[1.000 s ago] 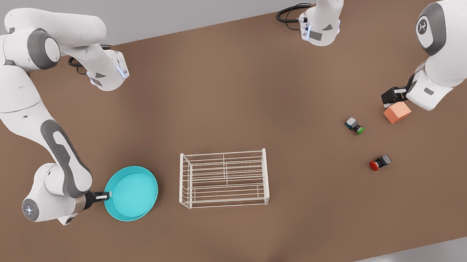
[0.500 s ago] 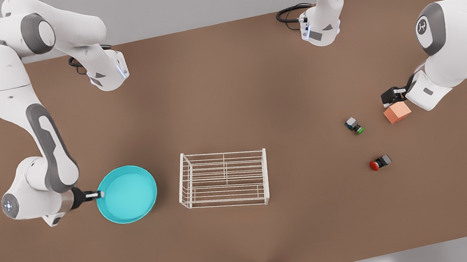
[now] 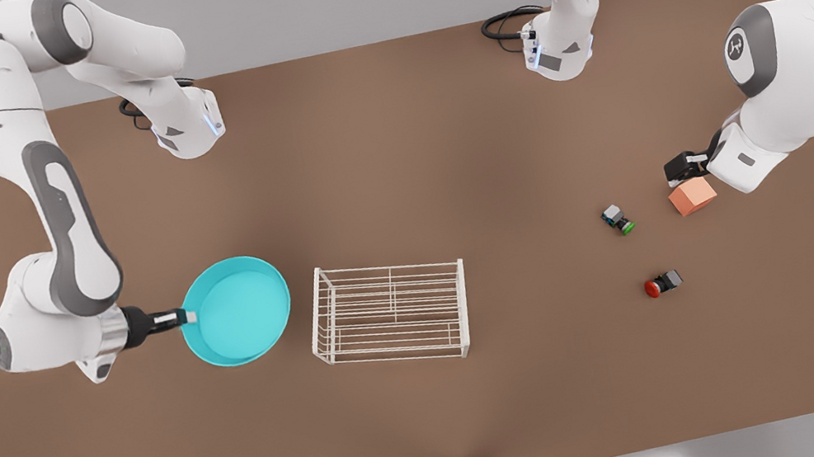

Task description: Place the plate on the shelf with right arm and place the red button switch in the plate with left arm

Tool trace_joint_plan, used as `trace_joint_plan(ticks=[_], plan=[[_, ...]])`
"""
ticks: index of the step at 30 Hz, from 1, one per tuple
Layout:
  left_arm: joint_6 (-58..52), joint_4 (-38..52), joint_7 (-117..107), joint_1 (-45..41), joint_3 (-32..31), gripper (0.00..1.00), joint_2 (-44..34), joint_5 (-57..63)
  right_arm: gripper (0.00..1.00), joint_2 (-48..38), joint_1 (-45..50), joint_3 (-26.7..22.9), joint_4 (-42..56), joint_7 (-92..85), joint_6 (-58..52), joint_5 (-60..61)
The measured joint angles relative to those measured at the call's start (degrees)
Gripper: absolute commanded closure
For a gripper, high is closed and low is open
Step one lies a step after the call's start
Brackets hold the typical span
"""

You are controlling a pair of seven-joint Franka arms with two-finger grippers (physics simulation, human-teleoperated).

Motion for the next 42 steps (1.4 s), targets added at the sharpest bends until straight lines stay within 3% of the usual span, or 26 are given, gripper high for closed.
trace_joint_plan(ticks=[7,23,41,42], plan=[[0.0,0.0,0.0,0.0,0.0,0.00,0.0,0.0,0.78,-0.2,3.6,4.7,4.8,0.4,-2.2,1.3],[-0.1,0.2,-0.1,2.0,0.4,0.00,0.2,-0.1,0.77,10.9,16.9,4.6,17.1,8.1,0.4,1.0],[-0.6,-0.3,-0.1,2.0,0.6,0.00,-0.2,-0.1,0.74,15.8,20.2,4.3,19.6,15.6,8.0,1.2],[-0.6,-0.3,-0.1,2.0,0.6,0.00,-0.2,-0.1,0.61,15.8,20.2,4.3,19.5,15.9,8.2,1.2]])
